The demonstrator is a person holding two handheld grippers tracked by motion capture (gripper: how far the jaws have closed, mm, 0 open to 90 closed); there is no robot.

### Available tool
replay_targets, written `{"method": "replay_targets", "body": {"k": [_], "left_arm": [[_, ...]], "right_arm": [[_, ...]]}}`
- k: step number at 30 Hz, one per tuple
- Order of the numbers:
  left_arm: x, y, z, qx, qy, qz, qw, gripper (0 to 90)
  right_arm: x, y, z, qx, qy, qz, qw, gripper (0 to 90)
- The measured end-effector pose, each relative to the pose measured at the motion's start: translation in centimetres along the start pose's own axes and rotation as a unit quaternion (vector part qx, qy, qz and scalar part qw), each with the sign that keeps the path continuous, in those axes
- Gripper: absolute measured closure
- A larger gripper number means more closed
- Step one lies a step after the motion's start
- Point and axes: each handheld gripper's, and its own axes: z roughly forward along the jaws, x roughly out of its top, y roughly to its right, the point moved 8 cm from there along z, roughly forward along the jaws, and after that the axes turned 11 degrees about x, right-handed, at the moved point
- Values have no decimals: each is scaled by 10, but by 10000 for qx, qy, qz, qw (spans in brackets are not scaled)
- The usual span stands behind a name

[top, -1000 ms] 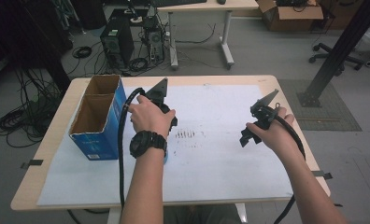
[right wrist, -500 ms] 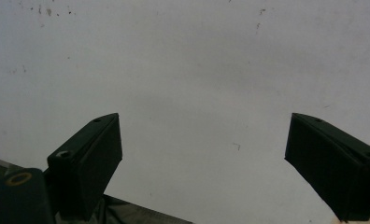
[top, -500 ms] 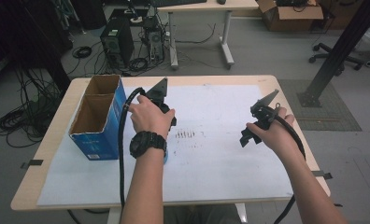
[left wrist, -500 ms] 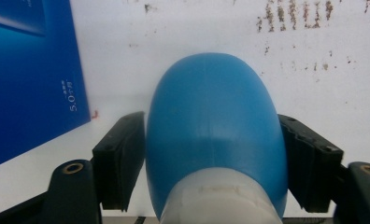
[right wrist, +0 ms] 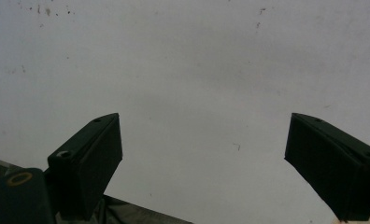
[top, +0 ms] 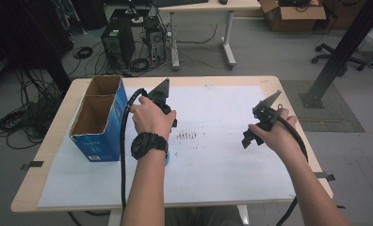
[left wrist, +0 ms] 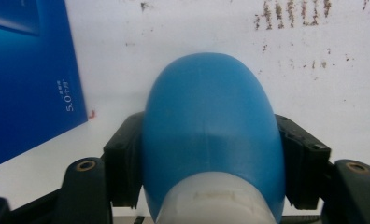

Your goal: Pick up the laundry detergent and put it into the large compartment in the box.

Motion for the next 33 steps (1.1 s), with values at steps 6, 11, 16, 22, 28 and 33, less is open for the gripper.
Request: {"method": "replay_targets", "body": {"k": [6,11,16,22,28,33], "left_arm": [[0,0,0,2,-6,3,10000,362],[1,0,0,2,-51,0,10000,364],[1,-1,-1,-26,-27,26,10000,367],[2,-2,-11,-152,-5,157,9998,369],[4,-6,-33,-188,56,299,9994,370],[6,-17,-53,-163,168,375,9990,370]], "right_arm": [[0,0,1,17,-3,-17,10000,117],[0,0,1,19,-14,-24,10000,117],[0,0,0,10,-7,-32,10000,119],[1,-1,-4,0,24,-53,10000,120],[3,-5,-9,10,64,-53,10000,120],[4,-7,-11,1,83,-58,9999,120]]}}
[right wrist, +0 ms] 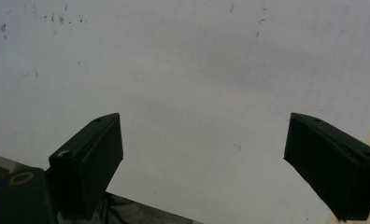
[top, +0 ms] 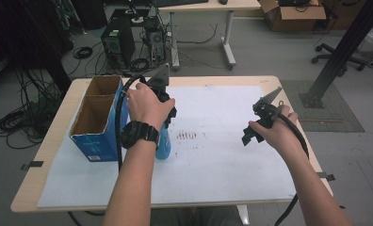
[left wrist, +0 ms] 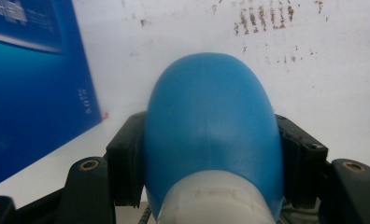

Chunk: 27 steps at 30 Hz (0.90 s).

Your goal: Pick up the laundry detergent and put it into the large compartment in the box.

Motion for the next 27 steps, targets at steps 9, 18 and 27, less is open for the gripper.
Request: {"method": "replay_targets", "body": {"k": [9,18,27], "left_arm": [[1,-22,-26,73,61,98,9999,371],[4,-47,-54,-27,150,244,9996,372],[12,-80,-76,-9,204,247,9995,373]], "right_arm": [[3,-4,-3,-10,27,-10,10000,120],[7,-9,-7,-48,59,3,10000,121],[13,-11,-11,-59,96,52,9999,121]]}}
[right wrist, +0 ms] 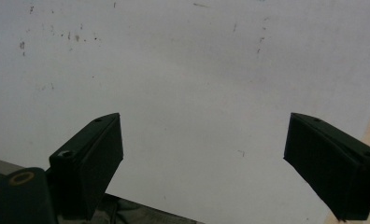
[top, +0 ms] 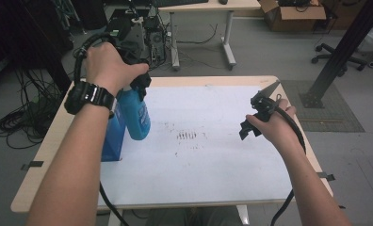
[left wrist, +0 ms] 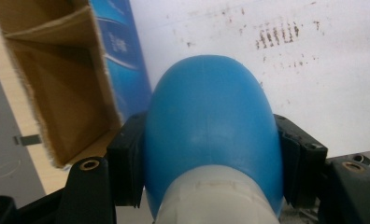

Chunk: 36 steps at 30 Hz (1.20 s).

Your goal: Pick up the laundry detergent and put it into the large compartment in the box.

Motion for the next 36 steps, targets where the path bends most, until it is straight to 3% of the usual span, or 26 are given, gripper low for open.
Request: {"method": "replay_targets", "body": {"k": [10,12,20,36], "left_arm": [[5,-38,-19,-83,59,-173,9998,373],[6,-47,-21,-106,37,-303,9995,374],[9,-77,-31,36,102,-468,9988,373],[13,-115,-18,37,114,-690,9975,374]], "right_arm": [[6,0,-4,-29,34,49,10000,123],[7,0,-4,-25,32,76,10000,123],[11,1,-1,24,23,115,9999,123],[19,1,-2,95,72,75,9999,124]]}}
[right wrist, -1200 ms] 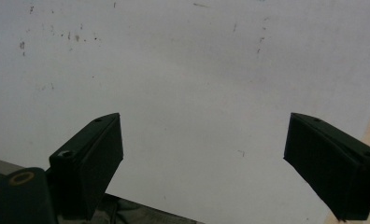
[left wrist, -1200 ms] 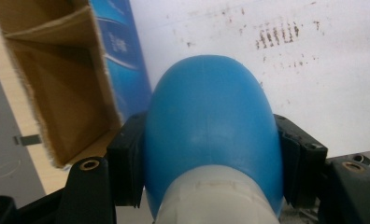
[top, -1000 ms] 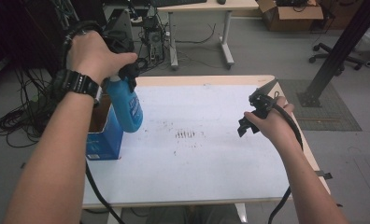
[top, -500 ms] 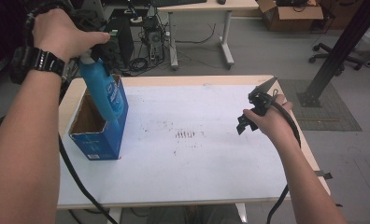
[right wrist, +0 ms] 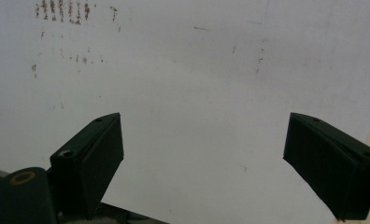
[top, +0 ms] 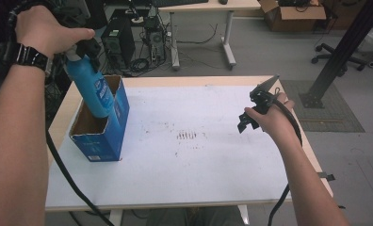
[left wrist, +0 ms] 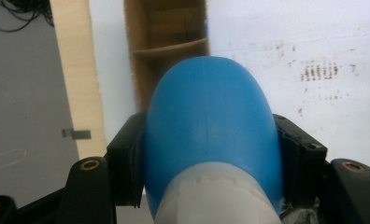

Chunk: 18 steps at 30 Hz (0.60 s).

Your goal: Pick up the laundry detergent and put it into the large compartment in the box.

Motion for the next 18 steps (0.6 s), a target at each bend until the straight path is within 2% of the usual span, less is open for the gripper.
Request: {"method": "replay_targets", "body": {"k": [8,14,18], "left_arm": [[-1,-14,14,95,-38,-83,9999,374],[-2,-17,32,45,-102,-94,9999,374],[-4,-18,44,104,-170,-94,9998,374]], "right_arm": [[0,4,5,-1,-25,67,10000,125],[0,6,9,-17,-39,56,10000,126],[-1,8,12,-20,-74,53,10000,126]]}}
